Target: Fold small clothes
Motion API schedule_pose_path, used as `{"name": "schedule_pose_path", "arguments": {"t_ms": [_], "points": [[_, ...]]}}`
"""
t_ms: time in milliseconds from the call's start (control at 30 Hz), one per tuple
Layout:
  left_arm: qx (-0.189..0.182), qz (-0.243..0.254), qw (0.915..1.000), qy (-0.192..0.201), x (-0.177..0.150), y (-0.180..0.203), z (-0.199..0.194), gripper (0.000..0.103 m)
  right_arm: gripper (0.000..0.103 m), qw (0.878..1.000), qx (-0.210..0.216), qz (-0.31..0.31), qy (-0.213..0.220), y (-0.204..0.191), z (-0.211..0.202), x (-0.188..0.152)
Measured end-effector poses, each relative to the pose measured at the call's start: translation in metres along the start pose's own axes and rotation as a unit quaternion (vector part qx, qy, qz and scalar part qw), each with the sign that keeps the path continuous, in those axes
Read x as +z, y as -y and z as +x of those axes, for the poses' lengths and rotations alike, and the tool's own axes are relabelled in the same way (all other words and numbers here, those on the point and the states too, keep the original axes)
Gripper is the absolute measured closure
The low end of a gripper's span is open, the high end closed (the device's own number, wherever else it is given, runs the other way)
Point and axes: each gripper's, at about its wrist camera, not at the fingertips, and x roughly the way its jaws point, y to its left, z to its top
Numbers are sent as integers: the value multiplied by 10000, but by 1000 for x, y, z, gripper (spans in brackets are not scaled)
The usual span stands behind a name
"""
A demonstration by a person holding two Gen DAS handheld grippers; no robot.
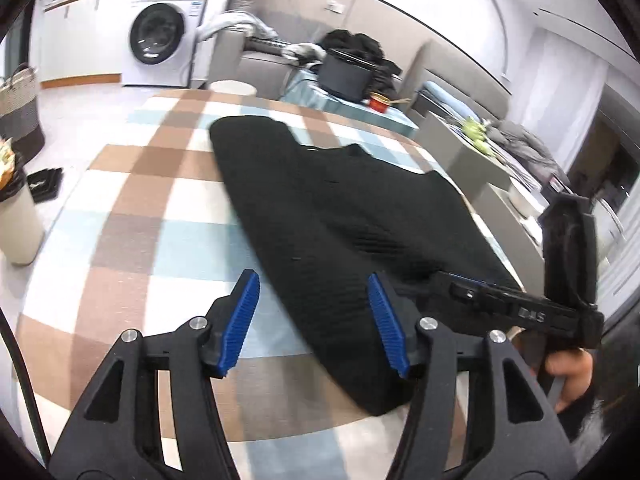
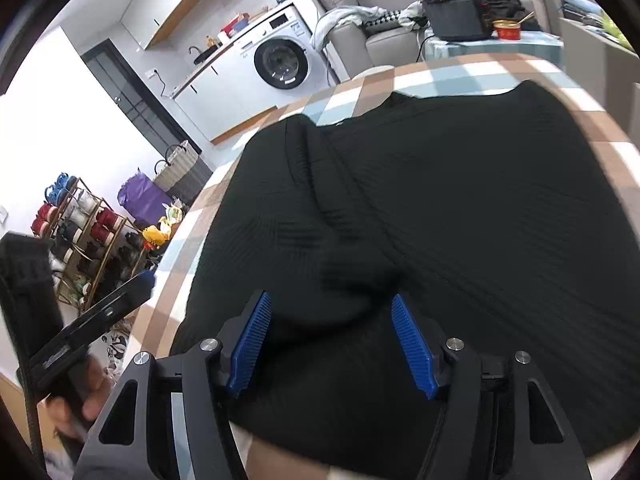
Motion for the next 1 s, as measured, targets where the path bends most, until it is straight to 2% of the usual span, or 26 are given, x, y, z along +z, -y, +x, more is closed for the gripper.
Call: {"name": "schedule_pose_path", "arguments": {"t_ms": [200, 267, 300, 367, 433, 533, 567, 633, 667, 733, 833, 867, 967, 1000], "points": [[174, -85, 9998, 48, 0, -25, -9, 49, 39, 9984, -540, -155, 113, -8, 23, 11], [171, -102, 9998, 42, -1, -24, -4, 49, 57, 9978, -594, -246, 144, -11, 26, 12], [182, -125, 9998, 31, -1, -26, -2, 49, 81, 9977, -606, -286, 94, -12, 28, 12], [177, -187, 9997, 5, -1, -28, 2, 49, 89, 9990, -380, -239, 11, -15, 28, 14], [171, -218, 9996, 30, 1, -27, 4, 49, 92, 9989, -69, -393, 227, -24, 1, 12], [153, -260, 9995, 59, 4, -27, 4, 49, 93, 9934, 662, -555, 752, -48, -58, 12], [134, -267, 9995, 52, 5, -26, 5, 49, 93, 9910, 656, -648, 972, -54, -80, 6], [97, -215, 9997, 45, 6, -22, 7, 49, 93, 9902, 358, -688, 1160, -55, -100, -8], [97, -165, 9998, 32, 6, -19, 9, 49, 93, 9921, 109, -611, 1092, -49, -102, -18], [23, -64, 9999, -75, 4, -11, 15, 49, 92, 9971, -309, -336, 614, -23, -88, -39], [-119, 106, 9995, -259, 0, 4, 25, 49, 90, 9984, -559, 89, -78, 11, -60, -58], [-127, 205, 9992, -322, -2, 10, 28, 49, 90, 9987, -465, 154, -157, 16, -57, -60], [-149, 502, 9971, -546, -9, 25, 37, 49, 72, 9997, -130, 163, -150, 21, -59, -59], [-214, 567, 9963, -616, -12, 29, 38, 49, 58, 9998, 4, 159, -86, 23, -61, -57]]}}
